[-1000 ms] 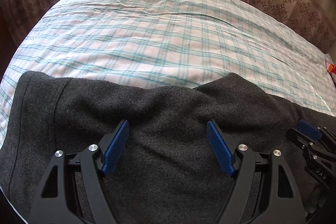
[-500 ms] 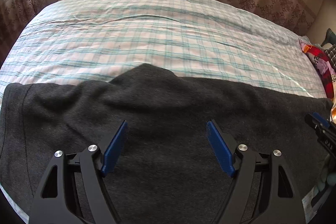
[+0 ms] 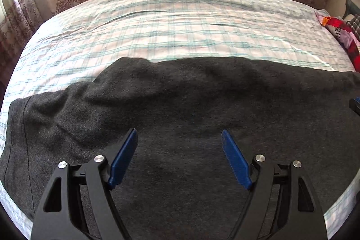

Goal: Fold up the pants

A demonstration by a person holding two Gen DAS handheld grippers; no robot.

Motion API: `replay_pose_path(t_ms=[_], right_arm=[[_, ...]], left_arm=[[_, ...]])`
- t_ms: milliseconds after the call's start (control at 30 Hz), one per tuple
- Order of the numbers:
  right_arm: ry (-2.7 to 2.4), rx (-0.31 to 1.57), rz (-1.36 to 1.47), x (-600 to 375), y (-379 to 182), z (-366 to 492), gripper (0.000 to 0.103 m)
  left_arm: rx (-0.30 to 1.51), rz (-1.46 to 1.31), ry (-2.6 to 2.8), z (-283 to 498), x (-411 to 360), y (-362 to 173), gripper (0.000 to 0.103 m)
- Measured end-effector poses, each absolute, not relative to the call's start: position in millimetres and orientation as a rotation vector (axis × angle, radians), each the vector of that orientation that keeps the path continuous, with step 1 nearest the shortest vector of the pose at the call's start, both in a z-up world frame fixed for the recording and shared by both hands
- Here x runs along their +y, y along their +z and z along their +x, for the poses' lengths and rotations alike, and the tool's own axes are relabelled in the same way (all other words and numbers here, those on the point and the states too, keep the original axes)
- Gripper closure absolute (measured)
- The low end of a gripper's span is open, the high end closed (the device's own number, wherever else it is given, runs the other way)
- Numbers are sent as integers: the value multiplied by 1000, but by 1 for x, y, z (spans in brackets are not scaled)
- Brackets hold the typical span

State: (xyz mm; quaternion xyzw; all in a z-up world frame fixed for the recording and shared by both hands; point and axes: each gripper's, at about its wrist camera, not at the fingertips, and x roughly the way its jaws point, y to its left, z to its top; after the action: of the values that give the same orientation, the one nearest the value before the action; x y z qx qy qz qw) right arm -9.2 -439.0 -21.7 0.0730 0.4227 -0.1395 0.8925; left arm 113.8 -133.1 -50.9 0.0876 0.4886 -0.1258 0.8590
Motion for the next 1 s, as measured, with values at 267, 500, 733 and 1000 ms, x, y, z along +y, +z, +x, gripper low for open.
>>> replay_pose_path(t_ms=[267, 500, 733, 1000], right_arm=[[-371, 960, 193, -472, -38, -95, 47], [-348, 978, 189, -479, -57, -104, 41], [-373, 873, 564, -520, -34, -155, 40], [-455, 876, 660, -537, -47, -178, 39]], left_arm=[[1006, 252, -521, 65, -222, -33, 25], [1100, 306, -616, 35, -268, -64, 24], [1097, 382, -623, 18, -285, -77, 21], [1064, 401, -673, 11, -303, -68, 20]])
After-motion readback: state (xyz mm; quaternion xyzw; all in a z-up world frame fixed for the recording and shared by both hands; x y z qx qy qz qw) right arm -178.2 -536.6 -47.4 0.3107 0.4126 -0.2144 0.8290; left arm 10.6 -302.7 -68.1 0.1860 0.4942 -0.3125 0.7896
